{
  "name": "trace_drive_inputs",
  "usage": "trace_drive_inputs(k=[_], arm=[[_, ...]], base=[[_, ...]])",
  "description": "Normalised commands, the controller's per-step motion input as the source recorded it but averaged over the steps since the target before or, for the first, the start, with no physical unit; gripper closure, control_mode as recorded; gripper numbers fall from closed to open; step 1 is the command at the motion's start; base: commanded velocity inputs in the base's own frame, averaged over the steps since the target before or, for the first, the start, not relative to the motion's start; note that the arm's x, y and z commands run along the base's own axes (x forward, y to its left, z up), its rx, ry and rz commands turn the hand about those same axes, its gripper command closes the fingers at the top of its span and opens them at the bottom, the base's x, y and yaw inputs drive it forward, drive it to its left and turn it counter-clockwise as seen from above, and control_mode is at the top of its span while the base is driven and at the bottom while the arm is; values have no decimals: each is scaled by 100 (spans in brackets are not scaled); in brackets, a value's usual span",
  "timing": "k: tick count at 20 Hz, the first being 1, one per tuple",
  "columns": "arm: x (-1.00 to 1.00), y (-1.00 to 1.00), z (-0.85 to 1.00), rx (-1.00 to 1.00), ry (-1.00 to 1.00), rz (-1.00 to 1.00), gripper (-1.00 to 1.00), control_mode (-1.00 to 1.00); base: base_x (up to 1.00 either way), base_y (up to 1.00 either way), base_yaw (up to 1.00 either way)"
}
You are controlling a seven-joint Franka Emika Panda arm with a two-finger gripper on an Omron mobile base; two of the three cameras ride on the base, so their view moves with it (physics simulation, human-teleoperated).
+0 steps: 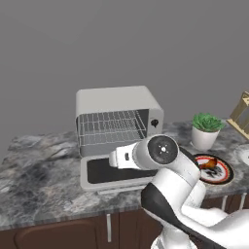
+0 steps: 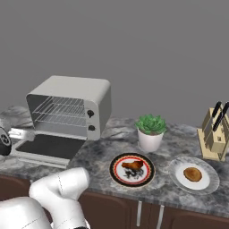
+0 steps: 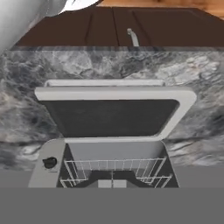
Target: Open the toaster oven door. Place the bread on the top rack in the toaster oven and place the chicken drumstick on the bottom rack.
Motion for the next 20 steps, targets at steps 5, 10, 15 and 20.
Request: trace_drive_inputs(k=[5,10,15,20], arm=[[84,25,-55,1,-12,-7,100,-100],[20,3,-7,14,-34,-25,100,-100],[63,2,38,21,-19,-21,100,-100],[65,21,-9,24,-8,-18,100,-100]], base=[[0,0,0],[0,0,0],[0,0,0],[0,0,0]])
